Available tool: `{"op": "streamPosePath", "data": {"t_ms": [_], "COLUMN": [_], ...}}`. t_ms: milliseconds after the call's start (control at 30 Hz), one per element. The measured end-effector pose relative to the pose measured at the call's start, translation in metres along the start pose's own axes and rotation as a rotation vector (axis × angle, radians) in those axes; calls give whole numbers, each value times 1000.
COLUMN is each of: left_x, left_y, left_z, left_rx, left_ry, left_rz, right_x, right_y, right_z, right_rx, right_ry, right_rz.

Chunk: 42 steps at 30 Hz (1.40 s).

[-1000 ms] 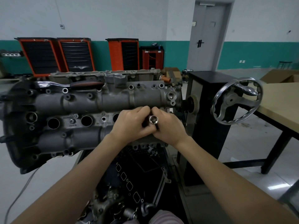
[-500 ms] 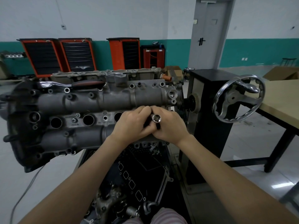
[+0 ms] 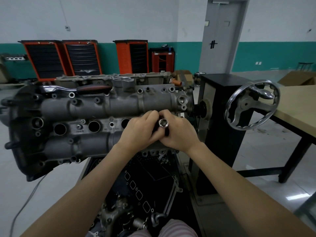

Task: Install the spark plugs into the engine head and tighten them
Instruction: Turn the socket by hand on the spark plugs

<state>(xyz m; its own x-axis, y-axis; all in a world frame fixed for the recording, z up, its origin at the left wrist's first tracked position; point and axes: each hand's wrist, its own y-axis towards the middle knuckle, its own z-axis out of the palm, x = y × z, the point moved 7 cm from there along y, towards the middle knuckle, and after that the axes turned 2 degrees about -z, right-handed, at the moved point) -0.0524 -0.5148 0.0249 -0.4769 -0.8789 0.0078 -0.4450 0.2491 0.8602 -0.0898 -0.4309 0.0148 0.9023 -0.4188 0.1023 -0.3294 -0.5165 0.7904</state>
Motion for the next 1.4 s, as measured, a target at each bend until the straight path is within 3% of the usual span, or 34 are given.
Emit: {"op": "streamPosePath", "data": {"t_ms": [400, 733, 1000, 1400], "left_x": [1, -3, -1, -1], "left_y": [-2, 0, -2, 0], "left_z": [1, -1, -1, -2], "left_rx": [-28, -20, -69, -49], "left_ry": [49, 24, 58, 89], "left_rz": [56, 72, 111, 71], "right_x": [-2, 2, -4, 4], "right_y": [1, -2, -1, -1], "right_z": [-2, 3, -1, 1], "right_rx": [-63, 34, -68, 6], "right_ry": [-3, -27, -17, -37], "right_rz": [11, -57, 16, -66]}}
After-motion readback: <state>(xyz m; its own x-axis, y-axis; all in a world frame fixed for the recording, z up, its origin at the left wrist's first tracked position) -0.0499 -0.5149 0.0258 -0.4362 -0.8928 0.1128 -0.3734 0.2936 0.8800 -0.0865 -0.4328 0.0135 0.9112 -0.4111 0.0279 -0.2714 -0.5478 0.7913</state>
